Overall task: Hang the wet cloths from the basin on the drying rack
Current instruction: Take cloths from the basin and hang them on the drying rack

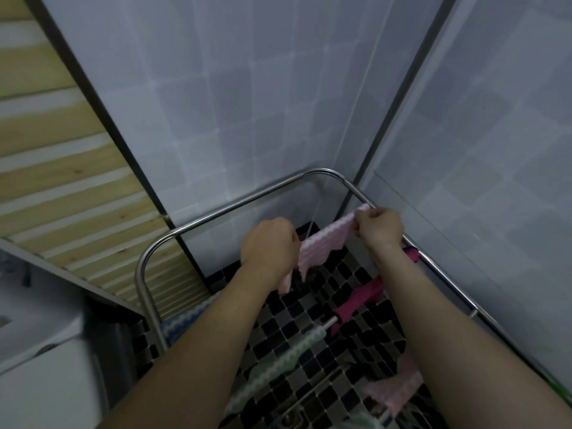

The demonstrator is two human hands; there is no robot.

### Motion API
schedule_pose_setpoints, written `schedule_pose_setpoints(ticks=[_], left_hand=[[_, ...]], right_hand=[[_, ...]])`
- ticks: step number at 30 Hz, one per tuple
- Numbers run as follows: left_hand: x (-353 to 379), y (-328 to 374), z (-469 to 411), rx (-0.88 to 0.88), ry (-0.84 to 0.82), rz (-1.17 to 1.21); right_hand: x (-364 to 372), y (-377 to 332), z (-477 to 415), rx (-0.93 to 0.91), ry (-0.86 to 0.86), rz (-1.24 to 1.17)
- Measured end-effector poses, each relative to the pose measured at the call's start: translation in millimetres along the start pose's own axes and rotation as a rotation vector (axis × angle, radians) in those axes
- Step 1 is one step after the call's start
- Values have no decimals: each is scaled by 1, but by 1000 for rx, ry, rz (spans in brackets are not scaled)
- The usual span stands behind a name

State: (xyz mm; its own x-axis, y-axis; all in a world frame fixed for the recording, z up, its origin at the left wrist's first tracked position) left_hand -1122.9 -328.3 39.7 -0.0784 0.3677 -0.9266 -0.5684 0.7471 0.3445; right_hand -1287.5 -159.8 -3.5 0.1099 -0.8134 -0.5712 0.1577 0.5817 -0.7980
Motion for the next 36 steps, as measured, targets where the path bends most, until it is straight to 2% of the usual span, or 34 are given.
schedule_pose_setpoints(ticks=[4,7,9,11,14,18,20,22,25,28,33,36], left_hand=[[-9,-11,7,-24,-46,216],[-28,-24,24,-122,-77,737],[-41,-25,46,-178,-119,1145],[-50,-22,66,-212,-154,1446],[-54,-18,91,-229,-178,1706],[-48,0,127,-220,-302,1925],[-47,8,147,-187,-324,1957],[-42,12,161,-181,-316,1937],[-34,14,182,-208,-267,1751],[-25,23,207,-205,-266,1534],[-10,45,246,-163,-326,1365],[-1,54,265,-240,-333,1368]], right_hand=[[-8,-6,14,-23,-69,-6],[-25,-19,47,5,-199,-189],[-29,-22,81,140,-386,-404],[-26,-24,119,288,-593,-568],[-20,-24,171,368,-873,-691],[-23,-32,224,258,-1126,-888],[-30,-32,240,197,-1103,-907],[-39,-26,244,187,-969,-923],[-64,-13,251,181,-785,-937],[-92,-4,262,171,-690,-919],[-130,6,290,191,-675,-995],[-143,13,307,241,-693,-1079]])
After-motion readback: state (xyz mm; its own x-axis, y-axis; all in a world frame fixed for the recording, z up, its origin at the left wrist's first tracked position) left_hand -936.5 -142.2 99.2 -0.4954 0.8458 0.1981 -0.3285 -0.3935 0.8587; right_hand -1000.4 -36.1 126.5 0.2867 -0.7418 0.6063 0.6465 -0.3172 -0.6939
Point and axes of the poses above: each hand's wrist, its own z-axis away from the middle knuckle, its own x-axis out of the palm, y = z × x, the point moved 8 cm from there along -z, towards the middle knuckle, and after that the axes turned 5 degrees about -z, right-handed, at the moved point
